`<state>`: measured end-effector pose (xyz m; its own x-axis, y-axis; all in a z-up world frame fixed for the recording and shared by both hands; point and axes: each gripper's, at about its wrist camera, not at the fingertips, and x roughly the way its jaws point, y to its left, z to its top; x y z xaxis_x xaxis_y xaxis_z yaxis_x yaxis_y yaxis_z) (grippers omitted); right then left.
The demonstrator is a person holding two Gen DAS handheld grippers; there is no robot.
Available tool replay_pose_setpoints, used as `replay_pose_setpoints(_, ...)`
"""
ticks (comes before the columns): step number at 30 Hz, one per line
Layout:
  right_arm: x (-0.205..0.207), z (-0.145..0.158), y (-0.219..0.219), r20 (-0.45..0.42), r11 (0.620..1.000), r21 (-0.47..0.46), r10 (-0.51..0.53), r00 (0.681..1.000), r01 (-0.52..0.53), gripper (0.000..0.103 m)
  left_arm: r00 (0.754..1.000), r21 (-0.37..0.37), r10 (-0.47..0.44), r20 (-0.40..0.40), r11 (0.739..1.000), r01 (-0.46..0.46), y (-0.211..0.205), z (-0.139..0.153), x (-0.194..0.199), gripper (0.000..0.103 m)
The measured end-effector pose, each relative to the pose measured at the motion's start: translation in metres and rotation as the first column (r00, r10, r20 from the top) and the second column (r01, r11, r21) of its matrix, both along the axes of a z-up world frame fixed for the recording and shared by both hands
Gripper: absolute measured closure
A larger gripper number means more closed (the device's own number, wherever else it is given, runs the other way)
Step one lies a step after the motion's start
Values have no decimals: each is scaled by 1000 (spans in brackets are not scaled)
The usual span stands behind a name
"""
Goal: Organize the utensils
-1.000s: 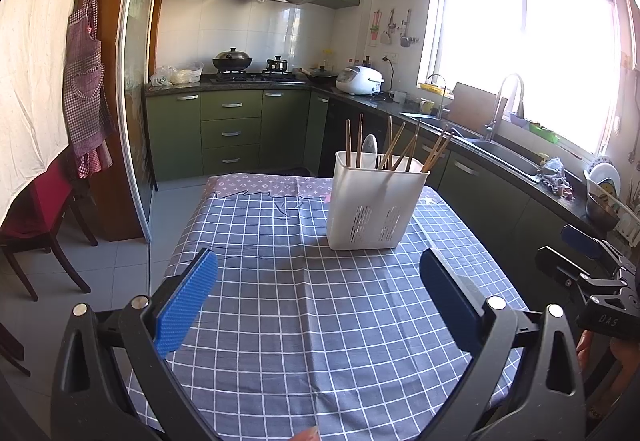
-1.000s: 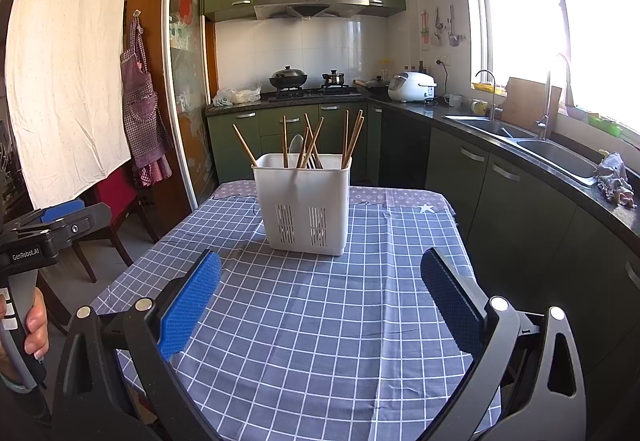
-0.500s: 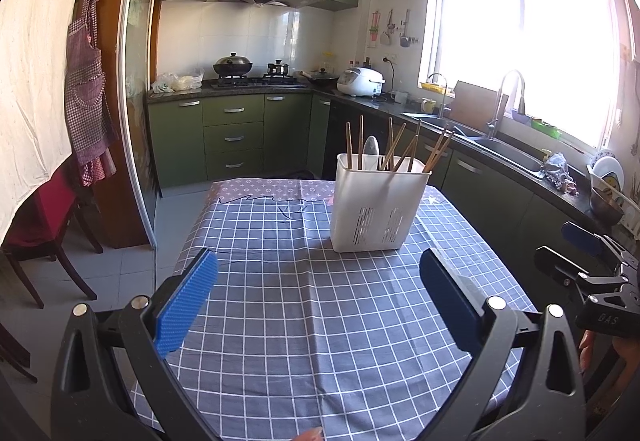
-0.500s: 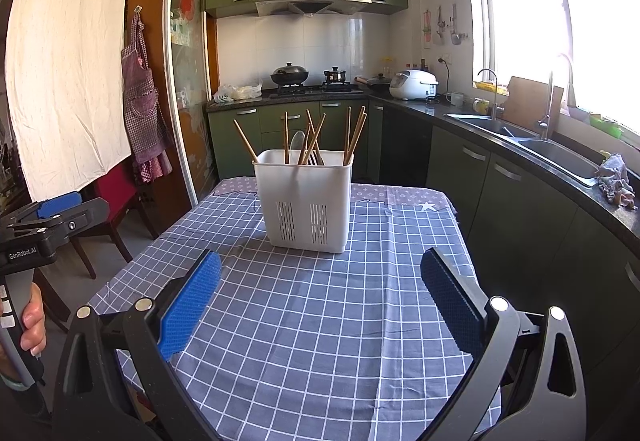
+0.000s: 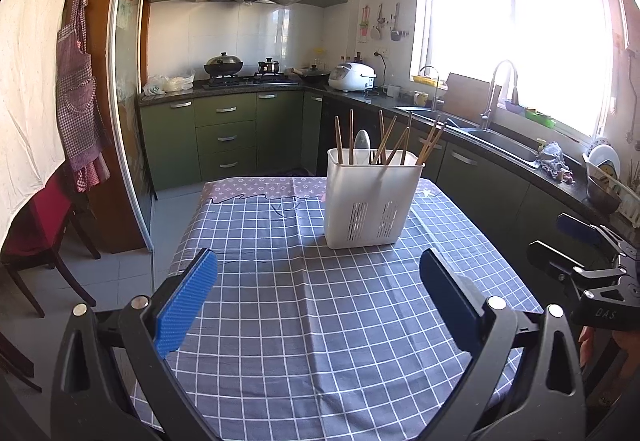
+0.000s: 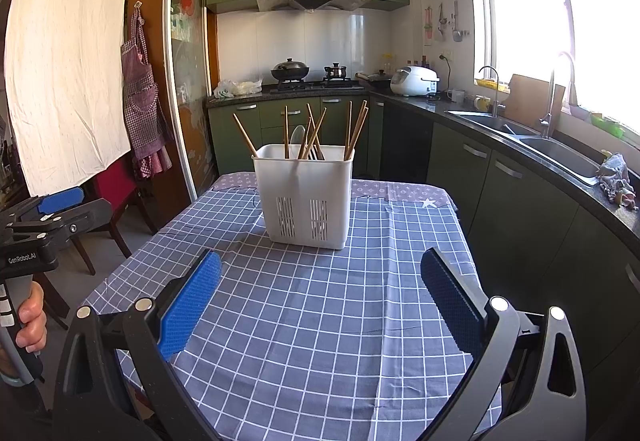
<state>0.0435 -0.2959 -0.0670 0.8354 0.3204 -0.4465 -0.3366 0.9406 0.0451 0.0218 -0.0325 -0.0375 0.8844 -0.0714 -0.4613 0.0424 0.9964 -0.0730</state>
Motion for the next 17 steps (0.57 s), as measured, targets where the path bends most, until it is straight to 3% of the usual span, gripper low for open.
replay_pose_setpoints(13,5,-3,1,-12,1000,-5,0,1000,0,5,1000,36,28,-5,999,-28,0,-5,9,7)
replay_pose_setpoints(17,14,-10,0,-28,1000,-13,-8,1000,7,5,999,27,33,-43,999,-31,5,-17,27,7)
